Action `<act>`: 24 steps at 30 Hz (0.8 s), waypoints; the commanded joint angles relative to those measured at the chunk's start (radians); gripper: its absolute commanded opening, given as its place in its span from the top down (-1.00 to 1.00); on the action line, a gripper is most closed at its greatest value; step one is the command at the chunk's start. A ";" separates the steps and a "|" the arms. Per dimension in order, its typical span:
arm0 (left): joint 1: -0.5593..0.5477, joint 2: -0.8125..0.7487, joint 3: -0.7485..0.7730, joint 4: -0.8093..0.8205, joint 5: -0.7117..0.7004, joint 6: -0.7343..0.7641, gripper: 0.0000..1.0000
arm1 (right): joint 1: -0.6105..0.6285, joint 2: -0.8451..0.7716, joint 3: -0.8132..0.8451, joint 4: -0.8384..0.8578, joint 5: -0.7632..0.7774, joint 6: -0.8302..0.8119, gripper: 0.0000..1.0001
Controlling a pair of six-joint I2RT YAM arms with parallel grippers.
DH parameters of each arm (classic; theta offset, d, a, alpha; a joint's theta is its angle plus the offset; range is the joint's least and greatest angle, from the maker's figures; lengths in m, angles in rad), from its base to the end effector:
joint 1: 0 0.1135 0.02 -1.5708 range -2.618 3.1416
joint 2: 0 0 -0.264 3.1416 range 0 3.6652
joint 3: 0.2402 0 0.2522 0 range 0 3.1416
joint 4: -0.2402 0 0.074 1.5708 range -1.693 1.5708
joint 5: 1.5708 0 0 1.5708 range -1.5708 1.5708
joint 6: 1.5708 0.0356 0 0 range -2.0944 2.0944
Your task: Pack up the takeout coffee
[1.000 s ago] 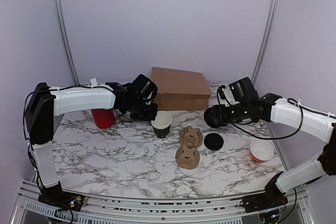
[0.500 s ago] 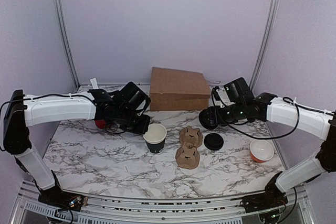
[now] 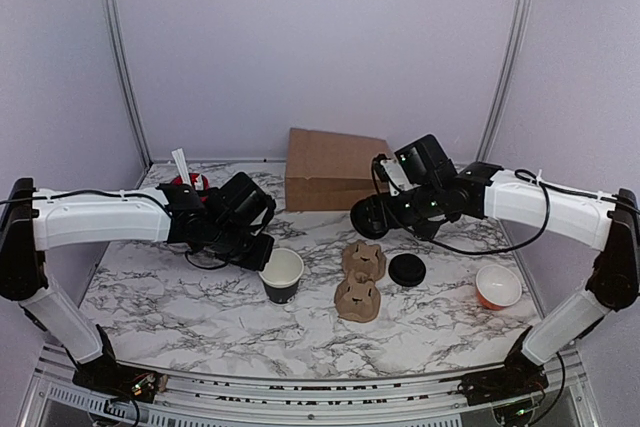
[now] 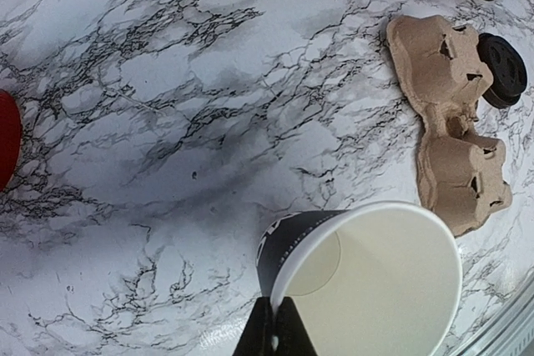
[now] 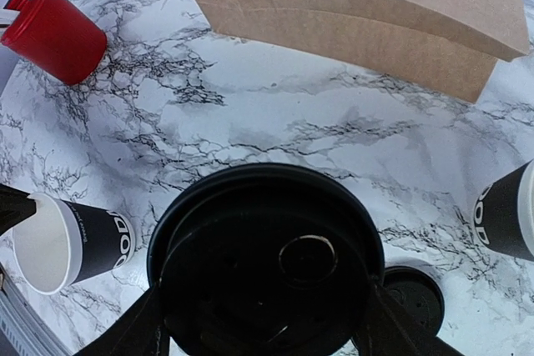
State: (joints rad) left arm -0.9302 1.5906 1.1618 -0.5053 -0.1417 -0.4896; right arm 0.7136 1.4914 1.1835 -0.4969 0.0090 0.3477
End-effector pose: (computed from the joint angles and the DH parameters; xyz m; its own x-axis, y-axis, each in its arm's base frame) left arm 0.2060 -0.2679 0.2423 -0.7738 0.2590 -0.5781 0.4302 0.8847 -0.1794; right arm 0.2472 0.2136 0.2806 -0.7337 -0.1845 -0.6540 -0.4253 0.8753 0.2301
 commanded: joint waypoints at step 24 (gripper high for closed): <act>0.128 -0.358 -0.174 0.056 -0.050 -0.092 0.11 | 0.293 0.309 0.479 -0.280 0.055 -0.144 -0.37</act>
State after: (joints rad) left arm -0.8700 1.2930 1.0397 -0.4686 -0.2413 -0.5468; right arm 0.9558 1.7527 1.5616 -0.7074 0.0551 0.2375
